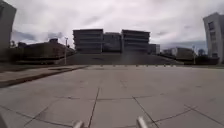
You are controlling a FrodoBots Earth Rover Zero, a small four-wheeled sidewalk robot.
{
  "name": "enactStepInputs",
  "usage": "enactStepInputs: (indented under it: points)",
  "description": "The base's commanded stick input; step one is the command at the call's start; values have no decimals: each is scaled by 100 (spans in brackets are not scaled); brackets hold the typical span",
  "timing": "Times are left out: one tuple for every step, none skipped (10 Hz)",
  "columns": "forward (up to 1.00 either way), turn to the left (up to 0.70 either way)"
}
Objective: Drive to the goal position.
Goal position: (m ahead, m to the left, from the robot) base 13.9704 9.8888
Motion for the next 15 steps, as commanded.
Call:
enactStepInputs:
  points:
    - [100,2]
    - [100,13]
    - [100,29]
    - [100,40]
    - [100,40]
    - [100,37]
    - [100,33]
    - [100,29]
    - [100,25]
    - [100,21]
    - [100,17]
    - [100,12]
    - [100,8]
    - [100,4]
    - [100,0]
